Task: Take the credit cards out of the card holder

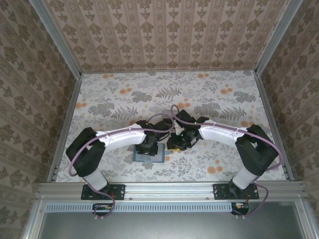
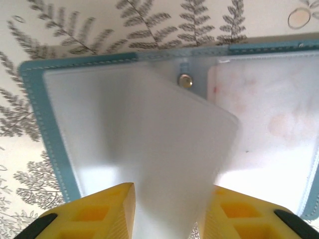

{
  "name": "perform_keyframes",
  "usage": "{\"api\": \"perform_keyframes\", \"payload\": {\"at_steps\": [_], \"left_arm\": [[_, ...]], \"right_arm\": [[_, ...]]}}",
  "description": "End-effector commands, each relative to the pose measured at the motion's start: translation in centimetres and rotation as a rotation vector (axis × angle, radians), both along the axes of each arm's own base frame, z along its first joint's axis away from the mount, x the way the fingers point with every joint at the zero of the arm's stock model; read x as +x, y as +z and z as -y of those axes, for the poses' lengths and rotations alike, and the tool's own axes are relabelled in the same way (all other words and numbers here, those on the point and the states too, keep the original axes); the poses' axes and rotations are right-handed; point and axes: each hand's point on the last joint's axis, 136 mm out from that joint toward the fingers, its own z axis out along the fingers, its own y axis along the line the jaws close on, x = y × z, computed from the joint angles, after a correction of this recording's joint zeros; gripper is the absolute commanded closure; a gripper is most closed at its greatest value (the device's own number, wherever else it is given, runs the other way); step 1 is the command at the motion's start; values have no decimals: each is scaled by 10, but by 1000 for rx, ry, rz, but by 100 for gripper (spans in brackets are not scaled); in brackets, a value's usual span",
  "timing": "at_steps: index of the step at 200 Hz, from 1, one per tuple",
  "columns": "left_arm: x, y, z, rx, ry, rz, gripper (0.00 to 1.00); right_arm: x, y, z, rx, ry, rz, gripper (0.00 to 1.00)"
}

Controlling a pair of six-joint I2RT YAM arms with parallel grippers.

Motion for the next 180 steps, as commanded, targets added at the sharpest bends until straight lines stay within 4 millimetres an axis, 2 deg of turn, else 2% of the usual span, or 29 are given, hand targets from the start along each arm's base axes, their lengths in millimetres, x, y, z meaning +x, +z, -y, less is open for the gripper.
{"api": "perform_keyframes", "payload": {"at_steps": [1, 32, 89, 134, 180], "left_arm": [[2, 10, -16, 3, 47, 33, 62], [4, 17, -29, -24, 74, 51, 62], [-3, 8, -48, -18, 101, 24, 62], [-6, 6, -56, -23, 114, 22, 62], [-4, 24, -54, -97, 130, 69, 63]], "right_arm": [[5, 5, -21, 49, 1, -10, 73], [2, -2, -35, 46, 22, -23, 73], [-2, -14, -54, 23, 56, -39, 73], [-1, -28, -53, -69, 70, -34, 72], [-2, -38, -54, -133, 93, -29, 70]]}}
